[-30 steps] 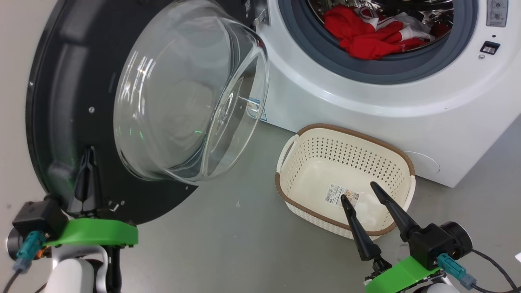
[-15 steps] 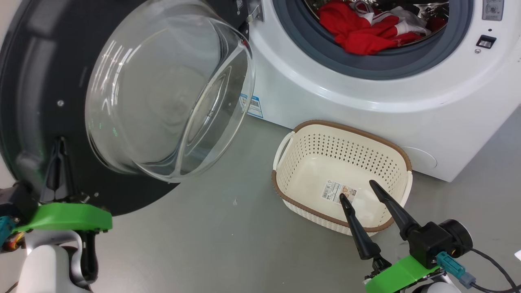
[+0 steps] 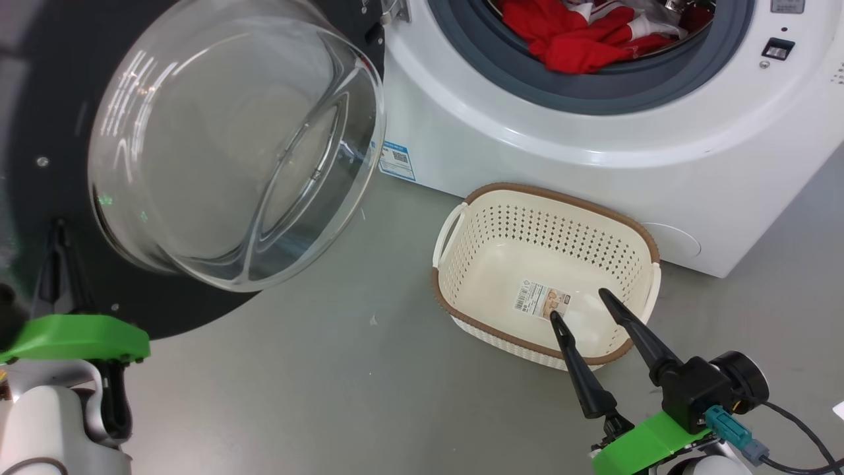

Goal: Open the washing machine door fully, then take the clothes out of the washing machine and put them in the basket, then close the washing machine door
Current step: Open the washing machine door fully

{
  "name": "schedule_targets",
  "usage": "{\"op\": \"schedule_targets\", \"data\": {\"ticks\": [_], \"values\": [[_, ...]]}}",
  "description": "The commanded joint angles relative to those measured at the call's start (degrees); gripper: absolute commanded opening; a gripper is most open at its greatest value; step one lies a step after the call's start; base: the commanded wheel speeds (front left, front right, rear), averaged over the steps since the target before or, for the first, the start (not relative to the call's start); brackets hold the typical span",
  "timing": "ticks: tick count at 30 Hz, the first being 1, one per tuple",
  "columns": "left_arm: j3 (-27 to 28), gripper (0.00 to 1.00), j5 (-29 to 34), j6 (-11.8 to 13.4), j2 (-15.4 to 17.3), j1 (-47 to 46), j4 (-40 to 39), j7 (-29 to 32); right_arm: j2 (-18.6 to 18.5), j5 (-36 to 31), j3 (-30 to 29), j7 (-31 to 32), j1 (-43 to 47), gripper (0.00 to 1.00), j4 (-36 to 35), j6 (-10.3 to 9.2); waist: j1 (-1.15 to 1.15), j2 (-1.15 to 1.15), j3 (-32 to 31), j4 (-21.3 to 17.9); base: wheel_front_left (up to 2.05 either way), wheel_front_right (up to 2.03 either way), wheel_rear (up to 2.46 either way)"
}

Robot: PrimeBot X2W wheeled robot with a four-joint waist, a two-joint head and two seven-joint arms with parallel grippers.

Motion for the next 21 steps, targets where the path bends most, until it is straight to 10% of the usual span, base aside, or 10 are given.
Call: {"op": "schedule_targets", "data": {"ticks": [1, 21], "values": [[3.3, 0.0, 0.5, -0.1, 3.0, -2.2, -0.7, -0.3, 0.2, -0.7, 1.3, 0.1, -1.1, 1.0, -1.8, 0.35, 0.0, 0.0, 0.2, -0.3, 0.0, 0.0, 0.0], [10.0, 0.0, 5.2, -1.3, 4.1, -6.9, 5.6, -0.3, 0.2, -1.6, 0.8, 1.2, -1.1, 1.0, -2.8, 0.35, 0.0, 0.0, 0.9, -1.7, 0.0, 0.0, 0.0]]}}
